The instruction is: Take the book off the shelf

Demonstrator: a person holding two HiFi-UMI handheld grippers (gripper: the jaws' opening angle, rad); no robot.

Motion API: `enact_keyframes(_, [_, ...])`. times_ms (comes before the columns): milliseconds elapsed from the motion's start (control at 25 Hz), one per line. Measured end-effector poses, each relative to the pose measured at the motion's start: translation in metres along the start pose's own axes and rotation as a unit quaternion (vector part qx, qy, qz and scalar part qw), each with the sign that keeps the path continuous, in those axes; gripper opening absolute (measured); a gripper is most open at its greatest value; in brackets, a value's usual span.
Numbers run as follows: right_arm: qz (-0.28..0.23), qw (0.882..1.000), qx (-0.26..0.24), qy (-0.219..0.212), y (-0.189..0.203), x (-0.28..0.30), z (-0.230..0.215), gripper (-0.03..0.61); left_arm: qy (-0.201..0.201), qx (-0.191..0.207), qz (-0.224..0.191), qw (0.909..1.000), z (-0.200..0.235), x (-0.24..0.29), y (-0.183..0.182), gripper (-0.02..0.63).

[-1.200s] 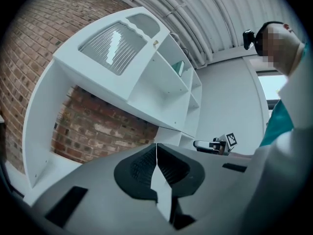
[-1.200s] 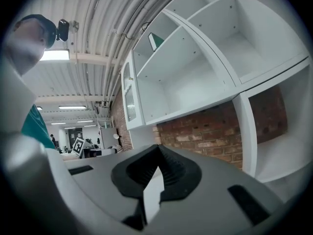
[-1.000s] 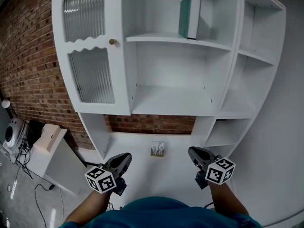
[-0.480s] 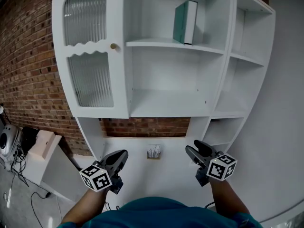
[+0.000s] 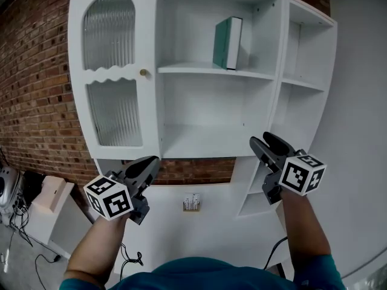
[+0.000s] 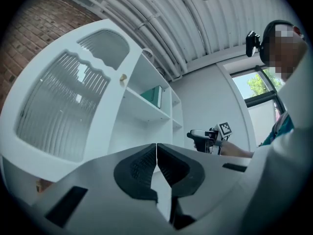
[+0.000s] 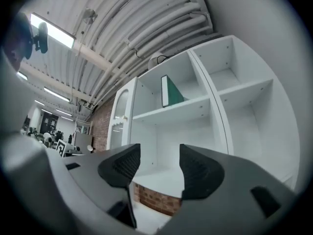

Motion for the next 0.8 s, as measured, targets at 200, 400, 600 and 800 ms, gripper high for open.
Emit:
enact_keyframes(200, [-0.012, 0.999, -0.029, 0.009, -0.063, 0.016, -0.002, 0.238, 0.023, 0.025, -0.018, 0.9993, -0.018, 0.022, -0.054, 0.02])
enact_keyframes(400, [-0.014, 0.998, -0.064, 0.014, -0.113, 0.036, 0.001, 0.244, 0.036, 0.053, -0.034, 0.9974, -0.033, 0.04, -0.1, 0.02])
enact_keyframes(600, [-0.016, 0.997, -0.075, 0.008, -0.157, 0.062, 0.007, 0.252, 0.048, 0.068, -0.039, 0.9958, -0.047, 0.059, -0.139, 0.02])
enact_keyframes(800, [0.003, 0.995, -0.097, 0.027, -0.188, 0.087, 0.001, 0.258, 0.055, 0.071, -0.043, 0.995, -0.056, 0.077, -0.17, 0.02])
Point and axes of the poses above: the fingertips, and each gripper's own axes: x forward along the fingers, z to its left, y out of its underside, the point moved 4 cm from there along -x, backward along the fingers, and after that the axes turned 13 degrees about -y, right-handed, at the moved point
